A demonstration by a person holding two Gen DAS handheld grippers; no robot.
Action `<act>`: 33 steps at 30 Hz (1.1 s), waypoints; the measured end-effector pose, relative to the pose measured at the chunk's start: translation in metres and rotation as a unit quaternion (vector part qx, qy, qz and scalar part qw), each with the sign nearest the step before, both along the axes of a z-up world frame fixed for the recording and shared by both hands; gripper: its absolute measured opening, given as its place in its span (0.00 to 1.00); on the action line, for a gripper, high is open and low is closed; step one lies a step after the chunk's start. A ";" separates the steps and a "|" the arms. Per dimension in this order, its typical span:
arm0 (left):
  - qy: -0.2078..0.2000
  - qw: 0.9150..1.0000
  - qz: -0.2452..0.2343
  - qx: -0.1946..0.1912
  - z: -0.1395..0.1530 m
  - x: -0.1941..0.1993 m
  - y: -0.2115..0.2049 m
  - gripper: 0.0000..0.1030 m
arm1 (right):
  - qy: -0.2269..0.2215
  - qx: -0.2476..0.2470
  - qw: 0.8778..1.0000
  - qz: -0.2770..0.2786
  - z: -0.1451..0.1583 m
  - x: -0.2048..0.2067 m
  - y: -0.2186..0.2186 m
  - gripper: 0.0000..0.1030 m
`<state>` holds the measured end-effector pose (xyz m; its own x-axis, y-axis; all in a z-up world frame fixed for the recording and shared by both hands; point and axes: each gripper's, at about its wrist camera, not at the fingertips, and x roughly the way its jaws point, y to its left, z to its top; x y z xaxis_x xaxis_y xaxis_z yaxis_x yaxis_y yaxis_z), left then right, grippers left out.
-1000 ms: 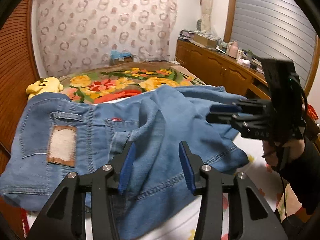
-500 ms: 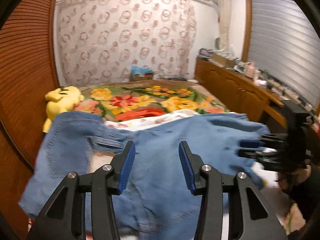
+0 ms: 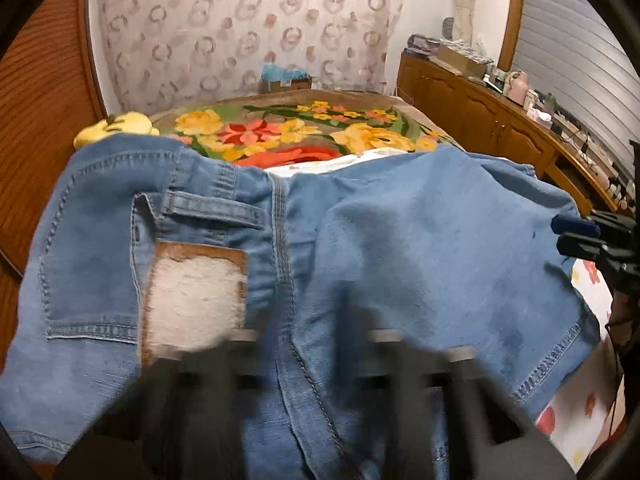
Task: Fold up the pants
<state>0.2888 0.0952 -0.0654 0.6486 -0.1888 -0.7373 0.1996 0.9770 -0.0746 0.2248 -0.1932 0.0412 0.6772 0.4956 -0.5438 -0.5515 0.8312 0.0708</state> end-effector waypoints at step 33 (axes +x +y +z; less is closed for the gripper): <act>-0.071 0.997 0.022 0.036 0.049 -0.050 -0.016 0.74 | 0.012 -0.018 0.979 -0.204 -0.010 -0.032 -0.138 0.47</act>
<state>0.2389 0.0795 -0.0168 0.7538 -0.1082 -0.6481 0.1604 0.9868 0.0219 0.1930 -0.3314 0.0312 0.8014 0.1663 -0.5745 -0.1716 0.9841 0.0455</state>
